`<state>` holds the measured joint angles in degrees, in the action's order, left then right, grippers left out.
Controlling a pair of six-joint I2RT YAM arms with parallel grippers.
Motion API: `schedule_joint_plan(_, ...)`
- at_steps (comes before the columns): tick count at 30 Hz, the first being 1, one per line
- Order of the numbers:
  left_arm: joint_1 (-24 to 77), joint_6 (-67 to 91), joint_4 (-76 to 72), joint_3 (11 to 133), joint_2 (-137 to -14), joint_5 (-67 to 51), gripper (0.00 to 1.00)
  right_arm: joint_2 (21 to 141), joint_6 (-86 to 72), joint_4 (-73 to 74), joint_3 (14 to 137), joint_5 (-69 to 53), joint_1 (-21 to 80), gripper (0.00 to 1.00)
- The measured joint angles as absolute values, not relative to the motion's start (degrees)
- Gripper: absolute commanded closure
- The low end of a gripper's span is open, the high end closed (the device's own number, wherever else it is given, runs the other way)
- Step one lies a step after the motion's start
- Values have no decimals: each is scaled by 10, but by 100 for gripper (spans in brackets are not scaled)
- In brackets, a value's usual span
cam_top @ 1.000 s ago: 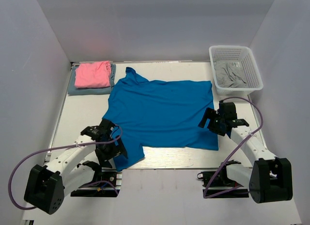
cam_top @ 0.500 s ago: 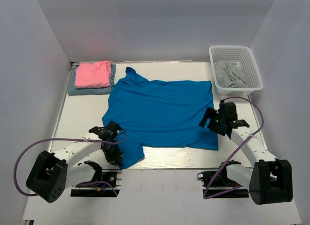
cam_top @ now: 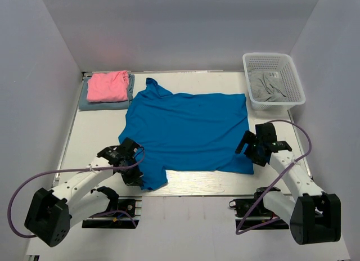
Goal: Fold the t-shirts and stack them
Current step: Grap the side of the flattened tshirt closest away from the robot with both arms
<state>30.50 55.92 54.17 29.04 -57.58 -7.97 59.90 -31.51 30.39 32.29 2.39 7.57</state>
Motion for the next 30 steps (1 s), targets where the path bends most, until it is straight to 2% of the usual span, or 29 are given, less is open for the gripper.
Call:
schedule_joint_plan(6, 305, 551, 539, 303, -544, -72, 100, 526, -385, 381, 315, 66, 75, 13)
schedule_joint_plan(9, 305, 546, 538, 305, -537, -70, 100, 503, -426, 412, 306, 77, 75, 12)
schedule_joint_plan(17, 305, 536, 523, 305, -538, -69, 100, 488, -509, 426, 263, 88, 75, 13)
schedule_joint_plan(19, 305, 534, 522, 305, -538, -69, 100, 496, -522, 418, 247, 86, 75, 17)
schedule_joint_plan(21, 305, 532, 521, 305, -538, -68, 100, 505, -529, 407, 246, 84, 75, 29)
schedule_joint_plan(22, 305, 532, 521, 305, -538, -68, 100, 509, -532, 402, 246, 84, 75, 44)
schedule_joint_plan(25, 305, 530, 520, 305, -538, -66, 100, 515, -541, 376, 237, 80, 74, 75)
schedule_joint_plan(27, 305, 530, 520, 305, -535, -66, 100, 517, -543, 366, 232, 79, 74, 85)
schedule_joint_plan(28, 305, 530, 520, 305, -534, -66, 100, 518, -546, 363, 231, 80, 74, 93)
schedule_joint_plan(30, 305, 530, 520, 307, -532, -65, 100, 518, -548, 358, 229, 82, 74, 100)
